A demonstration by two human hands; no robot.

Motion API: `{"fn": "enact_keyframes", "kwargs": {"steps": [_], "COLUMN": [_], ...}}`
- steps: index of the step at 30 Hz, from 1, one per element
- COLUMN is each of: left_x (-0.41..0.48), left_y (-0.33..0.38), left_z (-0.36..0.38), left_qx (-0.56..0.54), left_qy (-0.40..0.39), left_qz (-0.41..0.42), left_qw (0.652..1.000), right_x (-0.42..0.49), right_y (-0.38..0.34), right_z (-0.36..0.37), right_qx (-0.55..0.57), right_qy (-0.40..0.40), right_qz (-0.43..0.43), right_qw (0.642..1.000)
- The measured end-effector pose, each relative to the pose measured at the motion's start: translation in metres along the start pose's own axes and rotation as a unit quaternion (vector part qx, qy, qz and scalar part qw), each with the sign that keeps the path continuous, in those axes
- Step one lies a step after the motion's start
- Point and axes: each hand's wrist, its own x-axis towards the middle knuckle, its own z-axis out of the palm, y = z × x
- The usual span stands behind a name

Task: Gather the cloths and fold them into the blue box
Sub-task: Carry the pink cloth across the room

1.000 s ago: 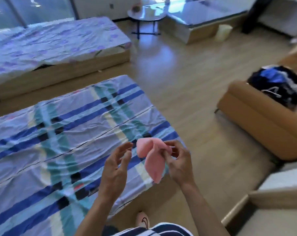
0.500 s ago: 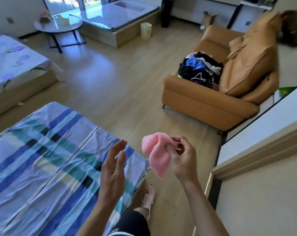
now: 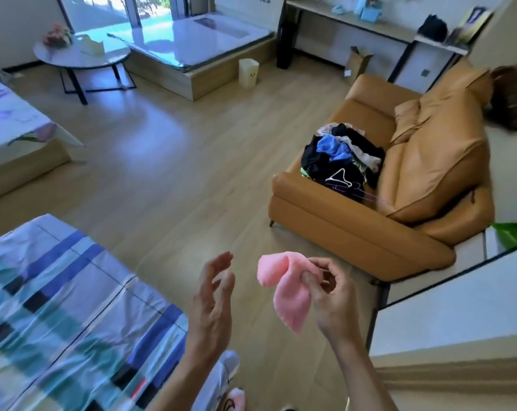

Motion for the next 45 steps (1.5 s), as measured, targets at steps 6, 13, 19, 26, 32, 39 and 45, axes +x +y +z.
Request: {"fn": "enact_keyframes", "kwargs": {"steps": [6,13,19,26,32,39,45], "left_x": [0.095,0.213,0.316,0.402,0.487,0.636,0.753], "left_y": [-0.007,-0.033,-0.026,-0.001,-0.014,-0.028,-0.016], "left_z": [0.036,0.091,0.122,0.106,0.068,-0.004,-0.066], "left_qx": [0.011,0.006,0.003,0.044,0.053,0.034,0.043], "left_qy": [0.038,0.130,0.219,0.305,0.368,0.405,0.390], "left_qz": [-0.002,-0.027,-0.042,-0.054,-0.081,-0.060,-0.038], "left_qw": [0.999,0.991,0.975,0.950,0.925,0.912,0.919], "right_x": [0.112,0.266,0.388,0.497,0.570,0.666,0.747], "right_y": [0.010,0.032,0.020,-0.008,-0.029,-0.070,-0.115], "right_z": [0.018,0.059,0.091,0.171,0.264,0.398,0.505], "right_qx": [0.000,-0.009,-0.027,0.004,0.040,0.049,0.091], "right_qy": [-0.024,-0.103,-0.200,-0.267,-0.323,-0.366,-0.357], "right_qz": [0.005,-0.018,-0.042,-0.049,-0.061,-0.080,-0.091], "right_qw": [1.000,0.994,0.979,0.963,0.943,0.926,0.925]}}
